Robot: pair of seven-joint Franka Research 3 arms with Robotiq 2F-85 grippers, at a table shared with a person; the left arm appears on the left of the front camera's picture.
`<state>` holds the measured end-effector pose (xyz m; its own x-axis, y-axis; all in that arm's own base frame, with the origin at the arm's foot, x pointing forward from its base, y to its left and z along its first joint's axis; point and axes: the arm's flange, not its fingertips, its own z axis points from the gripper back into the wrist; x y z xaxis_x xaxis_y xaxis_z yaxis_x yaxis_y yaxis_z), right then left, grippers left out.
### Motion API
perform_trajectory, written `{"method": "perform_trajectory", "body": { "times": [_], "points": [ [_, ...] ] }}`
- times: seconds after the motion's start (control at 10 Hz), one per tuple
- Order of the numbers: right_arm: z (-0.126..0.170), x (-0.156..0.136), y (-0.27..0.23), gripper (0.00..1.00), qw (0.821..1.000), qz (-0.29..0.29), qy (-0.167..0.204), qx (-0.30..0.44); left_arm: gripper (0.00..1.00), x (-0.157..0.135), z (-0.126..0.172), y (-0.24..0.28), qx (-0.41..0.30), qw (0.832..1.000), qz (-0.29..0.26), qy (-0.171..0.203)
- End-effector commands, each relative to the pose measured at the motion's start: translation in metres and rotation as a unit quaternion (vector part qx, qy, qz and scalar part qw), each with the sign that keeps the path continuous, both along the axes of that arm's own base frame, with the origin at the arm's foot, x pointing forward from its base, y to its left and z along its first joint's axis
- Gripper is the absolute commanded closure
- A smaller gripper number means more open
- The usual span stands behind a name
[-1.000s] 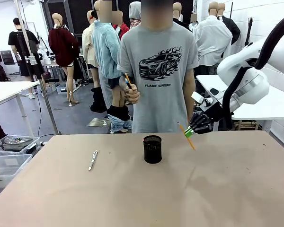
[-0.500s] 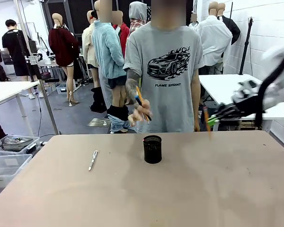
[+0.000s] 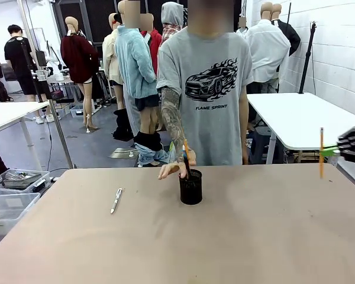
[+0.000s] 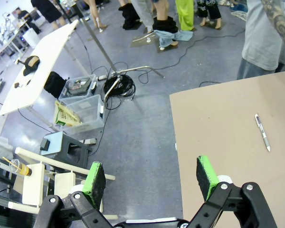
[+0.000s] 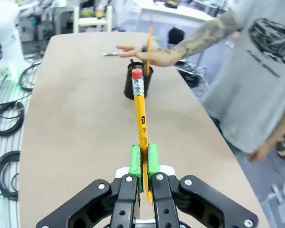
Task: Place the pens into the pen holder.
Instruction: Pick up a writing instrument from the table and place it into the Pen holder.
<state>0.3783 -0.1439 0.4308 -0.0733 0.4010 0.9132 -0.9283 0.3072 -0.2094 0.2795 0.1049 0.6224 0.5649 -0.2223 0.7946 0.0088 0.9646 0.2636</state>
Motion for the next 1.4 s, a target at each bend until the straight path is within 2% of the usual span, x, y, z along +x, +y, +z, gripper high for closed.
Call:
{"method": "perform_trajectory", "body": {
  "times": [0.0, 0.2, 0.3, 0.4, 0.6, 0.7, 0.8, 0.9, 1.0, 1.2, 1.3],
  "points": [
    [-0.011, -0.029, 0.015, 1.00, 0.998, -0.054, -0.032, 0.016, 0.00, 0.001, 0.000, 0.000, -0.001, 1.000, 0.001, -0.003],
    [-0.018, -0.034, 0.026, 1.00, 0.997, -0.068, -0.027, 0.025, 0.00, 0.001, 0.000, 0.000, -0.001, 1.000, 0.001, -0.003],
    [-0.018, -0.027, 0.033, 1.00, 0.997, -0.062, -0.036, 0.018, 0.00, 0.001, 0.000, 0.000, -0.001, 1.000, 0.001, -0.003],
    [-0.021, -0.016, 0.041, 1.00, 0.998, -0.061, -0.022, 0.007, 0.00, 0.001, 0.000, 0.000, -0.001, 1.000, 0.001, -0.003],
    [-0.024, 0.006, 0.059, 1.00, 0.999, -0.045, -0.023, 0.008, 0.00, 0.001, 0.000, 0.000, -0.001, 1.000, 0.001, -0.003],
    [-0.019, 0.015, 0.066, 1.00, 0.999, -0.033, -0.035, 0.015, 0.00, 0.001, 0.000, 0.000, -0.001, 1.000, 0.001, -0.003],
    [-0.012, 0.028, 0.083, 1.00, 0.999, -0.005, -0.051, 0.015, 0.00, 0.001, 0.000, 0.000, -0.001, 1.000, 0.001, -0.003],
    [-0.004, 0.045, 0.103, 1.00, 0.998, 0.020, -0.050, 0.029, 0.00, 0.001, 0.000, 0.000, -0.001, 1.000, 0.001, -0.003],
    [0.001, 0.062, 0.127, 1.00, 0.996, 0.049, -0.075, 0.030, 0.00, 0.001, 0.000, 0.000, -0.001, 1.000, 0.001, -0.003],
    [0.015, 0.098, 0.181, 1.00, 0.990, 0.065, -0.117, 0.050, 0.00, 0.001, 0.000, 0.000, -0.001, 1.000, 0.001, -0.003],
    [0.019, 0.124, 0.212, 1.00, 0.989, 0.082, -0.116, 0.047, 0.00, 0.001, 0.000, 0.000, -0.001, 1.000, 0.001, -0.003]
  ]
}}
